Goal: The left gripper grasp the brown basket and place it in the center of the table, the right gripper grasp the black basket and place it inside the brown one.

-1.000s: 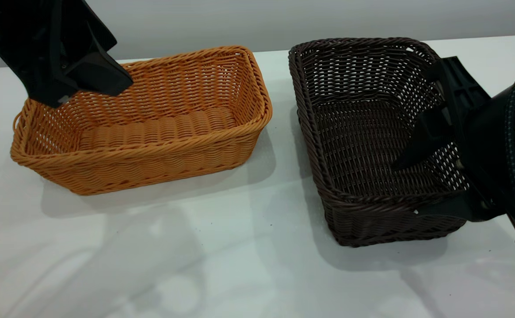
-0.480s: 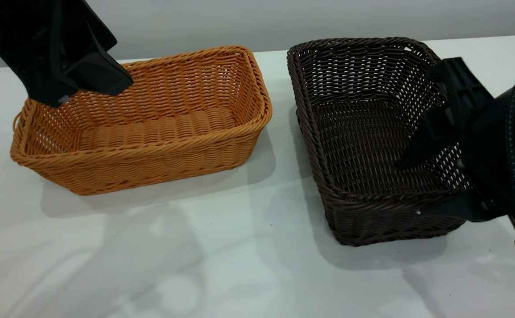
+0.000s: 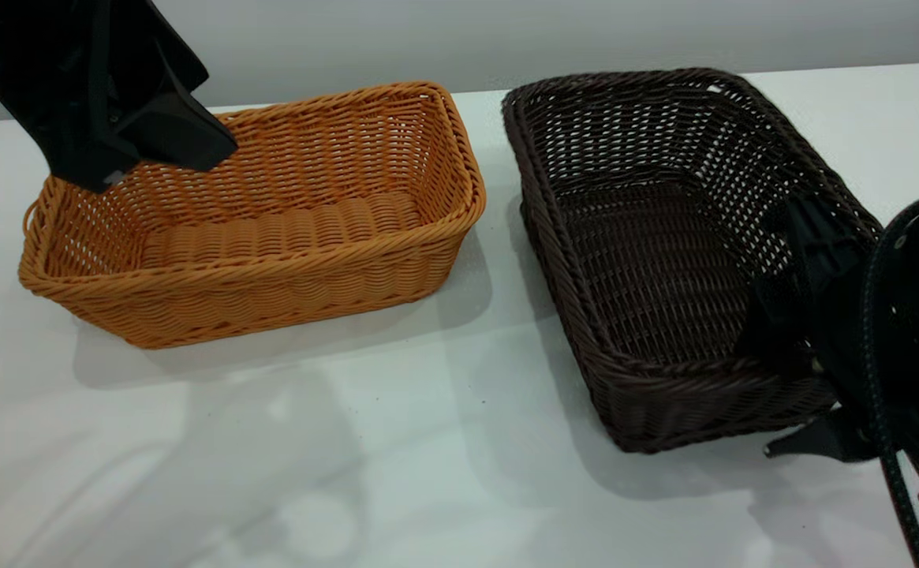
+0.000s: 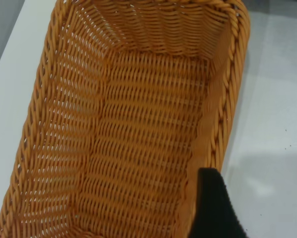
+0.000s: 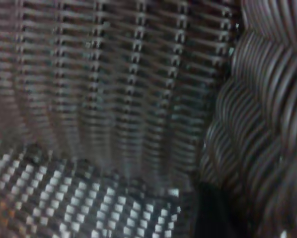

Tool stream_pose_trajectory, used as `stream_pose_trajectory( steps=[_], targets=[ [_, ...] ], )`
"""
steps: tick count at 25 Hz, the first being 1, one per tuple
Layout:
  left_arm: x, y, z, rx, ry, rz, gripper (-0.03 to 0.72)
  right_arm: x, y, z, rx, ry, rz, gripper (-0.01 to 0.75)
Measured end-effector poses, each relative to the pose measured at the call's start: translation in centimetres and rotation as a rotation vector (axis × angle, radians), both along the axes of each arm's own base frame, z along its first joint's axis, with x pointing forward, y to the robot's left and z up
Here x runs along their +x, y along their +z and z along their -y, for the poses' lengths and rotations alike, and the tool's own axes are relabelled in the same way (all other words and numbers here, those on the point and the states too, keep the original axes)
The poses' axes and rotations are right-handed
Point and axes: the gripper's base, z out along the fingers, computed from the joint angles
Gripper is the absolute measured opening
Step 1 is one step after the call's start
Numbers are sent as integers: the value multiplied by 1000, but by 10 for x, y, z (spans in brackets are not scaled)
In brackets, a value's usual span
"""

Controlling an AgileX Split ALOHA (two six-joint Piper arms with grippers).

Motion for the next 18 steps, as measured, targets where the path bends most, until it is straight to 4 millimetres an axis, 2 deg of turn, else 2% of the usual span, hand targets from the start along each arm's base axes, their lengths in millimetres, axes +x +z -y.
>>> stream_pose_trajectory(
  steps=[5,8,11,15,18],
  targets=[
    [0,0,0,1,0,-2,386,4,-7,6,-69,-45,16,383],
    [0,0,0,2,0,-4,386,13,-11,3,-84,-48,23,376],
    [-1,0,0,3,0,-6,386,25,-13,-5,-73,-17,31,339],
    [-1,0,0,3,0,-7,386,36,-16,-13,-50,7,31,238],
    [0,0,0,2,0,-5,375,34,-17,-12,-61,22,28,232]
  ],
)
